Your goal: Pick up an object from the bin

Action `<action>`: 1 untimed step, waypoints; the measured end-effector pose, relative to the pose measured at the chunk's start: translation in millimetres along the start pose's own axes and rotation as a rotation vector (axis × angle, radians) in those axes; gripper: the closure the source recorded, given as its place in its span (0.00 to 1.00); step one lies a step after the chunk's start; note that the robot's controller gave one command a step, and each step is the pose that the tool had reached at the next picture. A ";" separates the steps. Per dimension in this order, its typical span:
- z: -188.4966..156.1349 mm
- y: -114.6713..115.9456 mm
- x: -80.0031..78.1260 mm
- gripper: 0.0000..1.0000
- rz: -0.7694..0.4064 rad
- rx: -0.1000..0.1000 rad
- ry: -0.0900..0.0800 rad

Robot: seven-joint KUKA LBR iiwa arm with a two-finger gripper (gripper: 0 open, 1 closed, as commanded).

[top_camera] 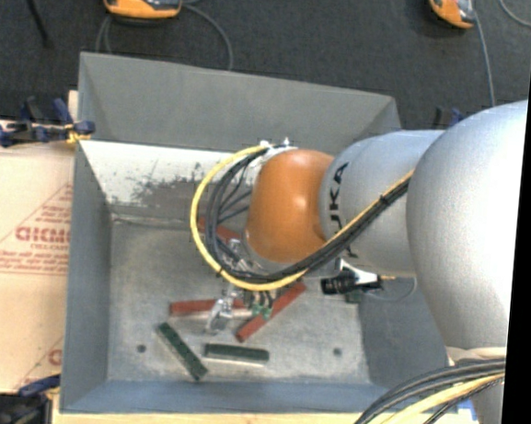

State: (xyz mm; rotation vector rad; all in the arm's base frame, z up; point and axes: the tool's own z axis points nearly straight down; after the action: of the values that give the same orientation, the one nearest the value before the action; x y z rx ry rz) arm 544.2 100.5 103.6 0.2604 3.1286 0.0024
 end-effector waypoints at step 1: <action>23.2 7.9 -10.4 1.00 -0.073 0.001 0.006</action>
Offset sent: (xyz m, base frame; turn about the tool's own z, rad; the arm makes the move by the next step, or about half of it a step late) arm 0.0000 0.0000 0.0000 0.0000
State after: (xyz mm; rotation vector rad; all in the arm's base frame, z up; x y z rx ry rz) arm 555.8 106.7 80.4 0.1462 3.1417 0.0014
